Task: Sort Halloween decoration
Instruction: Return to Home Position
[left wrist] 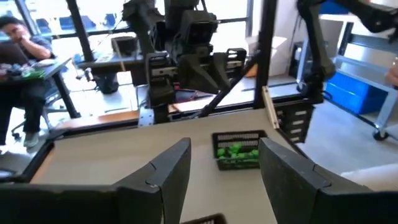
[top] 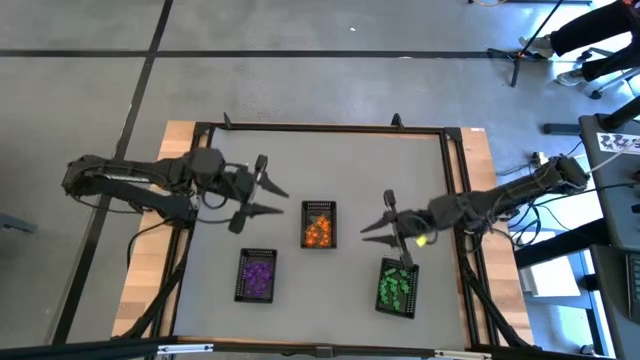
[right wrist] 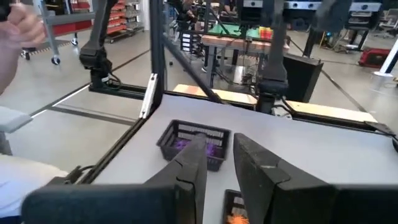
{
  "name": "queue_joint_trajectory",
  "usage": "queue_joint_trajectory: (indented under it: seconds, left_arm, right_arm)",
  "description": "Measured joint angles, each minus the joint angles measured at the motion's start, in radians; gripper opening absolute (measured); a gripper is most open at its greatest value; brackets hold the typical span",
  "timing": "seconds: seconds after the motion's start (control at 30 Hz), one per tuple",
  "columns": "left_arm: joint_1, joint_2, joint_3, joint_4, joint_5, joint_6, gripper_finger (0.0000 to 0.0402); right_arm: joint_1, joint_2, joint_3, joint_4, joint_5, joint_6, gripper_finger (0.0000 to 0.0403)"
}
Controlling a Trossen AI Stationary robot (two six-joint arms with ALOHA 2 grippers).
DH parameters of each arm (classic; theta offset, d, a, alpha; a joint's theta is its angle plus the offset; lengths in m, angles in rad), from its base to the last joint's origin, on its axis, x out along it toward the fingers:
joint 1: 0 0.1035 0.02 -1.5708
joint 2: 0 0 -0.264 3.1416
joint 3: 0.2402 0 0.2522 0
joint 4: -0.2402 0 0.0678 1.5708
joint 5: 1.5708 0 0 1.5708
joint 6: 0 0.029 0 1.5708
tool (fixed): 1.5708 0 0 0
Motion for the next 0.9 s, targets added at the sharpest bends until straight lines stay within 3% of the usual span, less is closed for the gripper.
queue_joint_trajectory:
  seconds: [0.27,0.5,0.7,0.9]
  left_arm:
    - [0.228,-0.001,-0.040,0.028,0.209,-0.012,0.0179]
    - [0.414,-0.067,-0.042,0.020,0.391,-0.014,0.0179]
    - [0.502,-0.174,-0.042,-0.031,0.439,-0.013,0.0179]
    - [0.491,-0.307,-0.060,-0.071,0.440,-0.011,0.0179]
  right_arm:
    - [-0.261,-0.005,-0.028,0.009,-0.215,0.005,0.0079]
    - [-0.410,-0.091,-0.028,-0.068,-0.374,-0.022,0.0079]
    - [-0.451,-0.232,-0.029,-0.171,-0.347,-0.030,0.0079]
    - [-0.425,-0.373,-0.096,-0.168,-0.263,-0.030,0.0079]
